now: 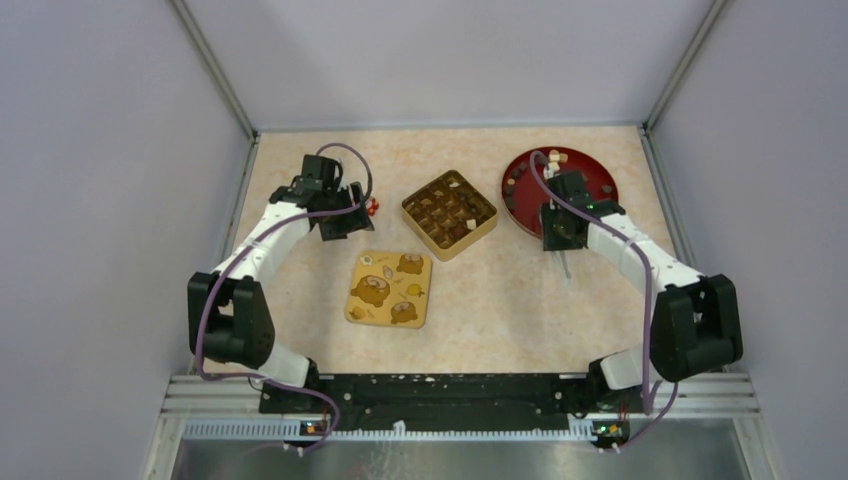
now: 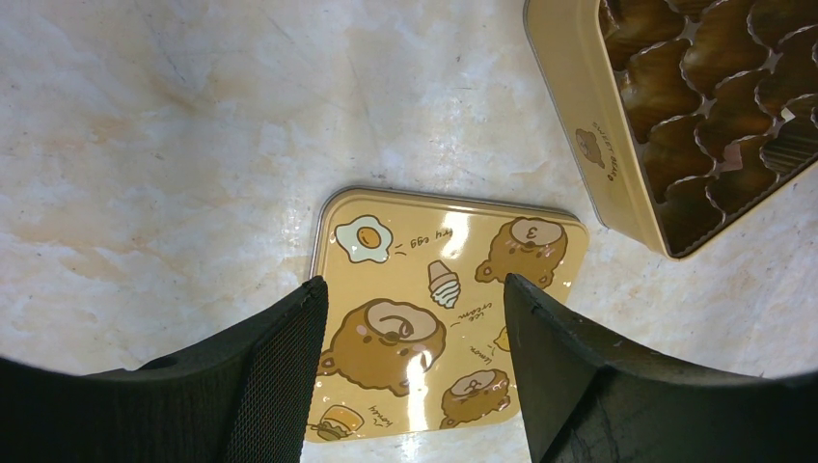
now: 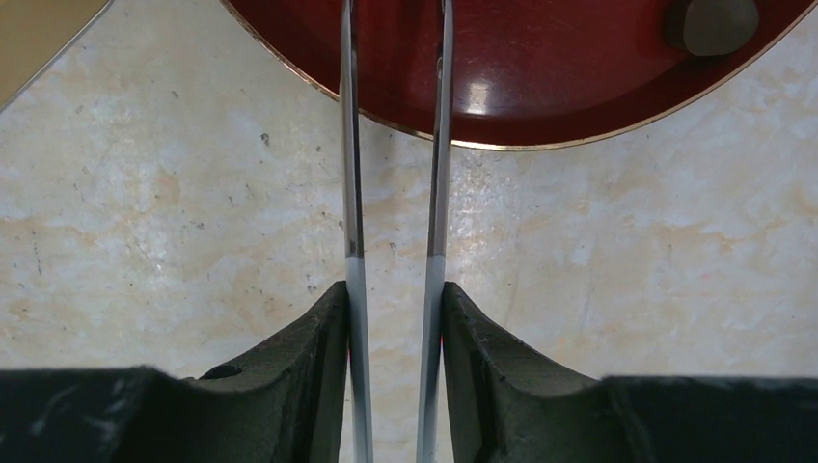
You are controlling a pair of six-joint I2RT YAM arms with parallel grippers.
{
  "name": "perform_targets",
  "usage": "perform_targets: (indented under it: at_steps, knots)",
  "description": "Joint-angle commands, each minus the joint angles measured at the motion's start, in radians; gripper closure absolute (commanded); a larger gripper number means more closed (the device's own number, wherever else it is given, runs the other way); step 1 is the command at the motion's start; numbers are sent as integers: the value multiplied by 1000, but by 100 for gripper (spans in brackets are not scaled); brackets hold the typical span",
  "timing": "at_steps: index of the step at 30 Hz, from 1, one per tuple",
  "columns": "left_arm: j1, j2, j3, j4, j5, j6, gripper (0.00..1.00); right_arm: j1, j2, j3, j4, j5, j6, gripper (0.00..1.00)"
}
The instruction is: Pack the chocolate
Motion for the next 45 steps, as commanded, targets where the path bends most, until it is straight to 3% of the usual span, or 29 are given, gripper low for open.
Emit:
perform_targets:
  at_steps: [1,9,25,45]
  knots:
    - [4,-34,7,14,-2,0,28,-1,-6,56,36,24,-4,70]
    - [4,-28,5,16,6,-1,28,-1,-84,90,-5,36,7,90]
    - [4,-47,0,20,-14,-14,27,13,-140,175,-49,-63,15,95]
    - [4,-47,4,12,-24,-18,27,409,-8,273,-92,-175,12,95]
